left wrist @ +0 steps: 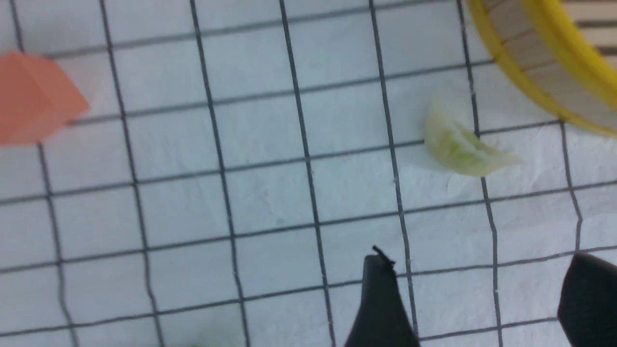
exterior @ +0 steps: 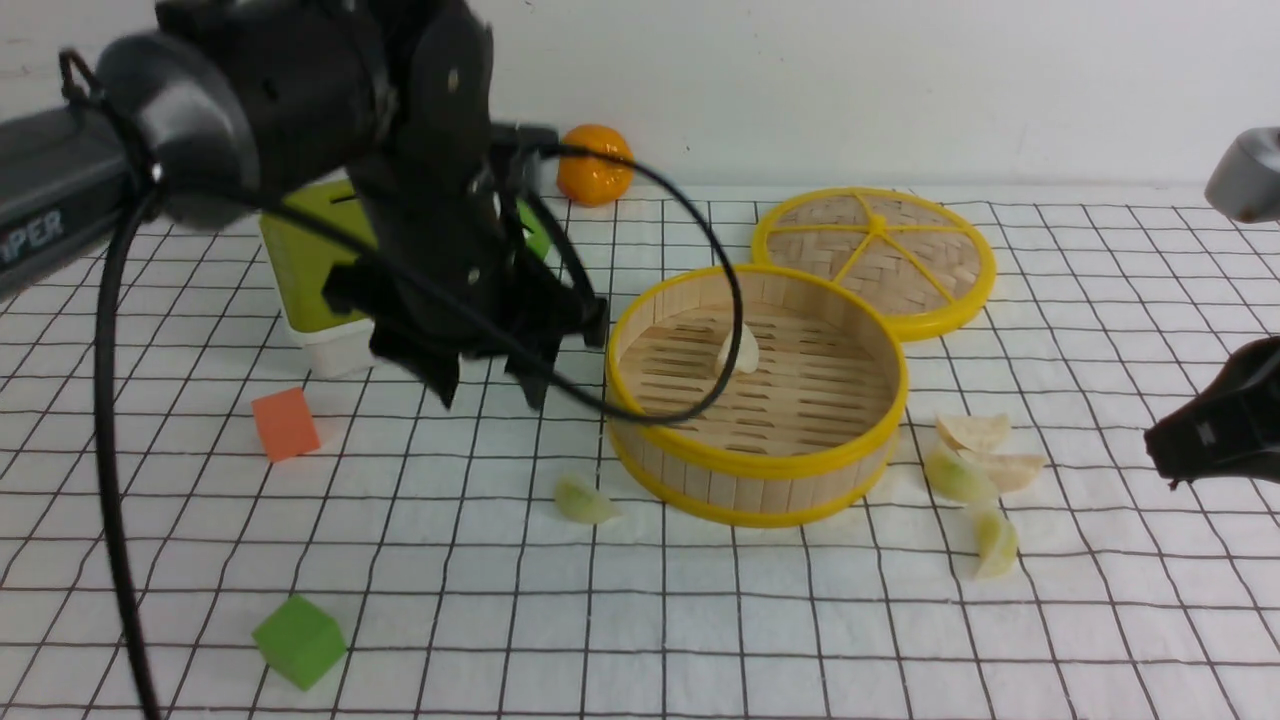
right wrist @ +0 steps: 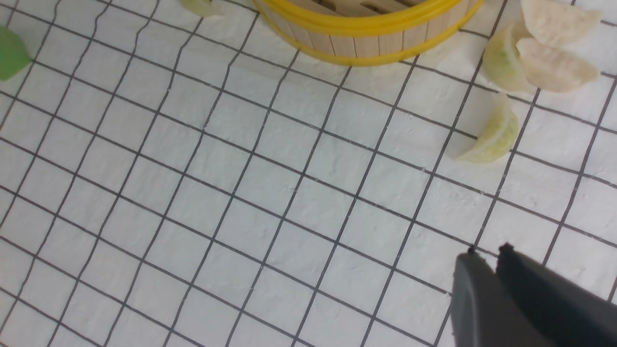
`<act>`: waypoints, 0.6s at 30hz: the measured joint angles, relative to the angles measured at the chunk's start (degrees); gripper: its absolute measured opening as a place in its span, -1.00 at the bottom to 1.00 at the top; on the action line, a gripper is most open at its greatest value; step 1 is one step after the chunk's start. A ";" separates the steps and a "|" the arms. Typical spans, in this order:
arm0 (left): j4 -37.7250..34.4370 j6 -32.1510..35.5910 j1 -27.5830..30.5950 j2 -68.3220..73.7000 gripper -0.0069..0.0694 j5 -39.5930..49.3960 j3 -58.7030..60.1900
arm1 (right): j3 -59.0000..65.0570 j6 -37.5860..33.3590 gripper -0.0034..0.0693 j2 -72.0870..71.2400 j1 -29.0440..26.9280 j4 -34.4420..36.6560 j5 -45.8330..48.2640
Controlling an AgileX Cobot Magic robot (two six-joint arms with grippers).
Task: Put the dumplings into the steamer on the table with the white tablecloth.
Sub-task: 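Reach for and grasp a dumpling on the table with the left gripper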
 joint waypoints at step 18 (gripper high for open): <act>-6.07 -14.28 0.00 10.10 0.44 -22.72 7.32 | 0.00 0.00 -0.70 0.00 0.00 -0.38 0.00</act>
